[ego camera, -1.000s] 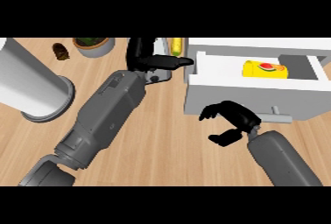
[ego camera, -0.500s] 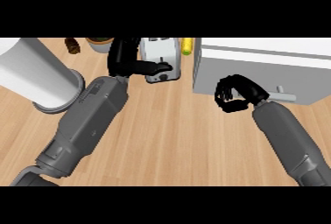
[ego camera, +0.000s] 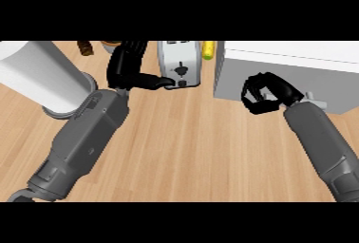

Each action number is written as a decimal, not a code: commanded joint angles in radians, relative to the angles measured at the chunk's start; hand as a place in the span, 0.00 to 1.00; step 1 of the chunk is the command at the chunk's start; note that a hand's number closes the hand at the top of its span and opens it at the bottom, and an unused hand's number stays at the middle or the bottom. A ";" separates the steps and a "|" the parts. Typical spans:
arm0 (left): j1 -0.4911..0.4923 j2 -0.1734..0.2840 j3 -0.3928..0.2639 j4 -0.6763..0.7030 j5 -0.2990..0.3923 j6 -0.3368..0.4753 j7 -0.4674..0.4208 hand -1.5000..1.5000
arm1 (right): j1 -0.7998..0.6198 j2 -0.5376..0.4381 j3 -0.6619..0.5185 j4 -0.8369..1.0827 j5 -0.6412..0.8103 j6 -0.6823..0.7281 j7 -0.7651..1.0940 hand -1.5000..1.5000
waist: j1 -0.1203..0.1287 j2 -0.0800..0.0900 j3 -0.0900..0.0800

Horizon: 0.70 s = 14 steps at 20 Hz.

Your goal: Pick up the cup, place it into the drawer and close the drawer

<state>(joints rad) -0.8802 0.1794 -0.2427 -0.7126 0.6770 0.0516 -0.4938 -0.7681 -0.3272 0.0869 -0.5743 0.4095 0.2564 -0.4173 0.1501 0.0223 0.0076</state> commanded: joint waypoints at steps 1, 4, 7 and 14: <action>0.020 0.000 -0.010 -0.021 -0.004 -0.015 -0.003 0.00 | -0.170 -0.106 -0.093 0.067 -0.016 -0.051 0.061 1.00 | 0.036 0.023 -0.003; 0.012 0.035 -0.002 -0.030 0.001 -0.034 0.019 0.00 | -0.176 -0.124 -0.110 0.050 -0.039 -0.022 0.079 1.00 | 0.047 0.022 -0.004; 0.031 0.024 -0.005 -0.037 0.010 -0.050 0.020 0.00 | -0.167 -0.140 -0.110 0.029 -0.048 0.004 0.080 1.00 | 0.058 0.026 -0.004; 0.048 0.035 -0.006 -0.057 0.014 -0.067 0.023 0.00 | -0.145 -0.166 -0.135 -0.018 -0.094 0.063 0.086 1.00 | 0.072 0.025 -0.004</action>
<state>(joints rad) -0.8395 0.2108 -0.2488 -0.7590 0.6869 -0.0080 -0.4750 -0.7385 -0.3815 0.0427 -0.6293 0.2993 0.4596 -0.4030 0.1847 0.0342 0.0167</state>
